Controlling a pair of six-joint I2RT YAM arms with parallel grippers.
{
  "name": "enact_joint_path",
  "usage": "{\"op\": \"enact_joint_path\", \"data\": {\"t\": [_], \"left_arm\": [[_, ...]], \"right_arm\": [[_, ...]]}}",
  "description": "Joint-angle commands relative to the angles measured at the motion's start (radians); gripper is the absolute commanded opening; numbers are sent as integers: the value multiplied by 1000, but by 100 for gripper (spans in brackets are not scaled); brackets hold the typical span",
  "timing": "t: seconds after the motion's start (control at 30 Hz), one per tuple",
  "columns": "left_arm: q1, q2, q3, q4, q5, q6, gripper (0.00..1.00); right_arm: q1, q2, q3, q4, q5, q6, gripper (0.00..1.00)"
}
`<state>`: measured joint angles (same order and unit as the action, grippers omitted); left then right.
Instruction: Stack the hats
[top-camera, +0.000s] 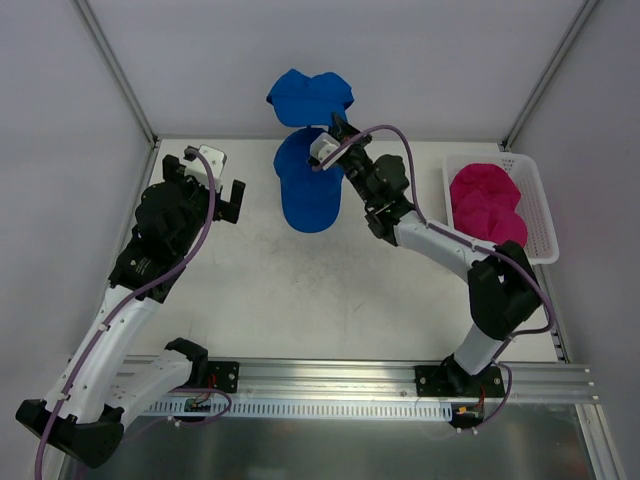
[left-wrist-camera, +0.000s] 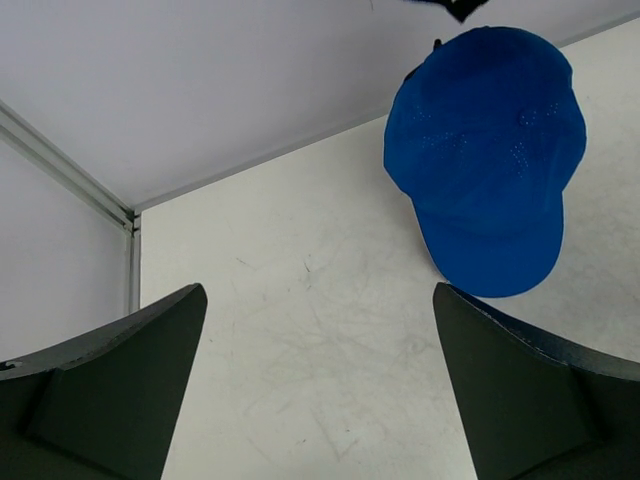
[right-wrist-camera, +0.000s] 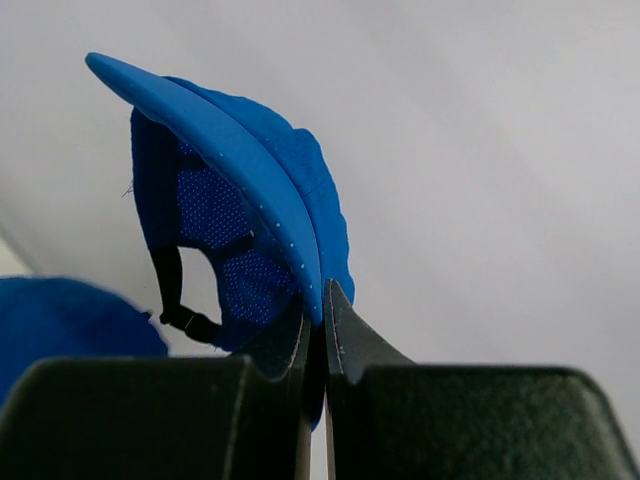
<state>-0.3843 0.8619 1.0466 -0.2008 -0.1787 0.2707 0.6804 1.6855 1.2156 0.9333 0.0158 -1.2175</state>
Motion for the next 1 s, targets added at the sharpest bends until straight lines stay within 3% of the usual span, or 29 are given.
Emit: {"op": "enact_joint_path", "data": {"t": [0.0, 0.63, 0.97], "left_arm": [[9, -4, 33, 15, 21, -21, 99], [9, 3, 35, 8, 21, -4, 99], [9, 15, 33, 4, 27, -10, 99]], "right_arm": [[-13, 26, 114, 127, 42, -22, 0], [4, 42, -73, 223, 36, -30, 0], [44, -23, -97, 162, 26, -48, 0]]}}
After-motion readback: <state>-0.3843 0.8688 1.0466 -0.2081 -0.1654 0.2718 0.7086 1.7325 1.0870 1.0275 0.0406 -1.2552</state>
